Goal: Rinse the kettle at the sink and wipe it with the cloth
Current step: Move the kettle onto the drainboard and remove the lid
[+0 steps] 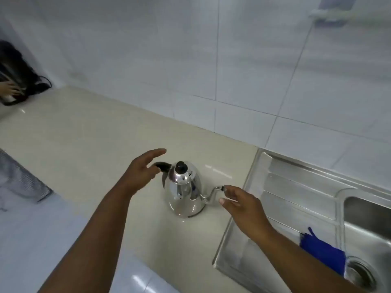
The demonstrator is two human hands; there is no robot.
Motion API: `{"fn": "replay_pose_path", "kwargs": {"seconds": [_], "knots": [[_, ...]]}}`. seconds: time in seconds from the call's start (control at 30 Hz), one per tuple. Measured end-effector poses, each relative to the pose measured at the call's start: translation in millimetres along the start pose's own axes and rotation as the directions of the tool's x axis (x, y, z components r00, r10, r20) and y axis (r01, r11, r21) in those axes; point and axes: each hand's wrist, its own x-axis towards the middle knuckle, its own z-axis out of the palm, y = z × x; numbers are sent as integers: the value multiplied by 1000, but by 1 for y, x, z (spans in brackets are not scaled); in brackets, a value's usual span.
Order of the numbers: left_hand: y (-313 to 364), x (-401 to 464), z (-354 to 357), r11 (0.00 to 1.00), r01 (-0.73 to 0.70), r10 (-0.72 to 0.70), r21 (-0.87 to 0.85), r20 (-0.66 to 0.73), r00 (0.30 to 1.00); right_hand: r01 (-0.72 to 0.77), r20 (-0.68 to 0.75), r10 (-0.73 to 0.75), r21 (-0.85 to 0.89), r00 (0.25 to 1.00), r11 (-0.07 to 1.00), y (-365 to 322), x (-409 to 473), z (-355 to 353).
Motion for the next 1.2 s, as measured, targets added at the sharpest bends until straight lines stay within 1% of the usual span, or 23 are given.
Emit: {"fn": "replay_pose_path", "kwargs": {"seconds": [0.1, 0.23, 0.37, 0.47, 0.57, 0.67, 0.77, 0.83, 1.0, 1.1, 1.2], "knots": [[-21, 10, -10, 993, 39, -46, 110, 67, 997, -35, 10, 35, 33, 999, 999, 4, 11, 13], [-48, 24, -18, 994, 79, -87, 71, 110, 990, -67, -6, 69, 121, 998, 990, 14, 22, 30], [-55, 33, -17, 993, 119, -121, 22, 89, 989, -27, -35, 30, 81, 999, 996, 19, 28, 35], [-52, 34, -15, 994, 96, -101, 51, 108, 989, 27, -40, -24, 54, 999, 998, 20, 28, 32], [-43, 33, -13, 997, 47, -57, 61, 171, 984, 81, -65, -79, 26, 995, 996, 19, 25, 24], [-26, 30, -4, 999, 7, -16, 42, 210, 978, 108, -115, -103, 42, 988, 993, 16, 16, 5], [-7, 27, 15, 1000, -23, 21, 4, 252, 967, 138, -164, -133, 18, 977, 990, 16, -1, -22], [5, 24, 34, 999, -31, 33, -14, 267, 963, 130, -202, -122, 26, 972, 991, 18, -15, -42], [30, 11, 92, 996, -89, 74, 31, 326, 942, 62, -292, -44, 53, 955, 997, 34, -55, -96], [40, 0, 128, 992, -123, 102, 30, 374, 922, 24, -357, 3, 71, 934, 997, 47, -80, -126], [44, -12, 160, 989, -141, 116, 33, 407, 906, -15, -391, 45, 80, 919, 997, 61, -100, -148]]}}
